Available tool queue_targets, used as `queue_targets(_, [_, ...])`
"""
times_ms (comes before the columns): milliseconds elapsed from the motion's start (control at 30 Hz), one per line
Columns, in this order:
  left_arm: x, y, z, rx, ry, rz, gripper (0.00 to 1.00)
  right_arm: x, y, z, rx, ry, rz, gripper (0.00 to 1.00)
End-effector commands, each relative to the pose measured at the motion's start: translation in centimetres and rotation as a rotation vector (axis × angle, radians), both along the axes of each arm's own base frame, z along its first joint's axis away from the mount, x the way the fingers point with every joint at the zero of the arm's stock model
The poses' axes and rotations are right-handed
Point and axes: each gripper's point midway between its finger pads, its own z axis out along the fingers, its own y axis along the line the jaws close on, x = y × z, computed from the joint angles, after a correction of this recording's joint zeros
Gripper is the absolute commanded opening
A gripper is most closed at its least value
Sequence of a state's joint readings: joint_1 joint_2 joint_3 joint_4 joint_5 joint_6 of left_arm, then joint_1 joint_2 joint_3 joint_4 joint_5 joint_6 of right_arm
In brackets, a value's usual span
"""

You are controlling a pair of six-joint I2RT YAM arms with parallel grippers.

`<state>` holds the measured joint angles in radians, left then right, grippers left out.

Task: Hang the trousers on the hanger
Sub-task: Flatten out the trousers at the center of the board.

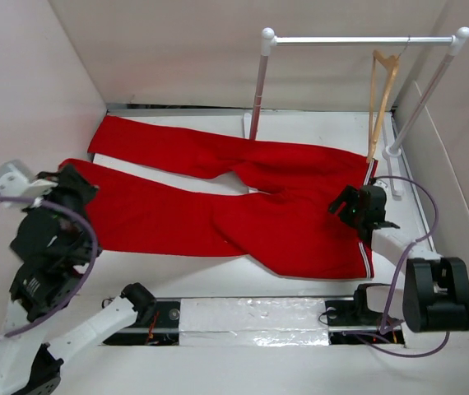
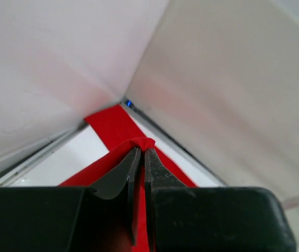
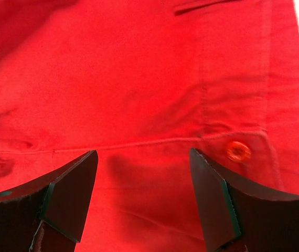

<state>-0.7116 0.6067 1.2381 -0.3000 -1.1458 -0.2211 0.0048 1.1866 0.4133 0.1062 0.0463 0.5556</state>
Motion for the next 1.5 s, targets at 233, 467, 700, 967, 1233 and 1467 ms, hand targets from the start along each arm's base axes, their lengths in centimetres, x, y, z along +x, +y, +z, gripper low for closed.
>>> queue_targets(233, [-2.9, 3.8, -1.7, -0.026, -0.037, 0.128, 0.0, 8.3, -1.5, 3.8, 0.11, -0.146, -0.087, 0.76])
queue_targets(467, [-0.1, 0.0, -3.0, 0.013, 0.008, -0.01, 0.0, 9.2, -4.5, 3.6, 0.16, -0.178, -0.162, 0.79])
queue_targets(700, [8.1, -6.0, -10.0, 0.08, 0.227, -0.067, 0.0, 4.8, 0.5, 8.4, 0.081, -0.332, -0.041, 0.84])
queue_targets(967, [16.0, 2.3, -17.2, -0.083, 0.398, 0.005, 0.0, 0.2, 5.7, 11.4, 0.04, -0.438, 0.16, 0.83])
queue_targets(1233, [19.3, 10.6, -23.3, -0.132, 0.586, 0.226, 0.0, -1.5, 8.4, 13.5, 0.017, -0.497, 0.289, 0.83])
queue_targets(1467, [23.4, 11.6, -27.1, -0.124, 0.7, 0.155, 0.33, -1.9, 10.6, 13.5, 0.039, -0.507, 0.375, 0.83])
